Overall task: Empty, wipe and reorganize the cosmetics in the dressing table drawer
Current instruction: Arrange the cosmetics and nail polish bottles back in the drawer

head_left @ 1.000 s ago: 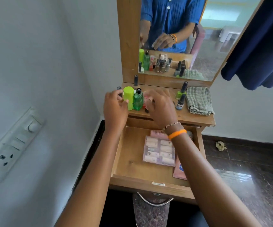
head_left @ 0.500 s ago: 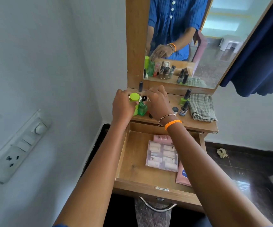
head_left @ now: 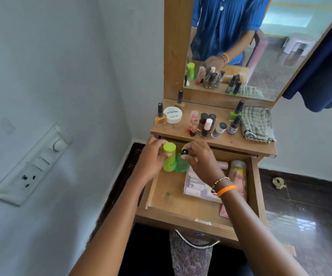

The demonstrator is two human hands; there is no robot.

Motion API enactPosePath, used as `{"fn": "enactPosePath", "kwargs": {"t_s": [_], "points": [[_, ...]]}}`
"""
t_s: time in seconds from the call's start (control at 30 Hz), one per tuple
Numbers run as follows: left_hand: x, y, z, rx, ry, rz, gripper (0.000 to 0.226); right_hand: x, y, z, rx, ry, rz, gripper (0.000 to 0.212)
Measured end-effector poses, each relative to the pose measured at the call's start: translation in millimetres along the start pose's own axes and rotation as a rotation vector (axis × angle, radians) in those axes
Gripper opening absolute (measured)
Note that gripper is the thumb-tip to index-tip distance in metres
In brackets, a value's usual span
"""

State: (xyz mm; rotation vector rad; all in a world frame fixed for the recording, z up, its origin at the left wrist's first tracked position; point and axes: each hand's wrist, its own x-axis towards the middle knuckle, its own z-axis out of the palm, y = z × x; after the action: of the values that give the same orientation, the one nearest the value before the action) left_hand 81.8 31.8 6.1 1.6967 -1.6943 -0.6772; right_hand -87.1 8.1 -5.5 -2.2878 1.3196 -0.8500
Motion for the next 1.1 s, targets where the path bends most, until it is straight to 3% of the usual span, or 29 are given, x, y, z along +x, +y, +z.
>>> {"fn": "enactPosePath", "kwargs": {"t_s": [0.33, 0.57, 0.73, 0.83, 0.93, 1.1], "points": [[9, -19, 42, 0.403, 0.082, -0.081, 0.038, 14, 18, 45, 0.039, 0.096, 0.299, 0.019], [17, -27, 47, 0.337, 0.095, -0.118, 0.037, 13, 20, 58, 0.097, 0.19, 0.392, 0.02], [19, -36, 50, 0.301, 0.073, -0.177, 0.046, 10, 25, 63, 0.129, 0.175, 0.404, 0.037], [21, -35, 53, 0.329, 0.094, -0.186, 0.051, 8, 29, 66, 0.232, 0.178, 0.567, 0.045], [26, -33, 57, 0.377, 0.126, -0.195, 0.054, 9, 33, 72, 0.288, 0.112, 0.691, 0.045], [35, -34, 61, 0.429, 0.207, -0.2, 0.05, 20, 37, 79, 0.218, 0.066, 0.711, 0.04]]}}
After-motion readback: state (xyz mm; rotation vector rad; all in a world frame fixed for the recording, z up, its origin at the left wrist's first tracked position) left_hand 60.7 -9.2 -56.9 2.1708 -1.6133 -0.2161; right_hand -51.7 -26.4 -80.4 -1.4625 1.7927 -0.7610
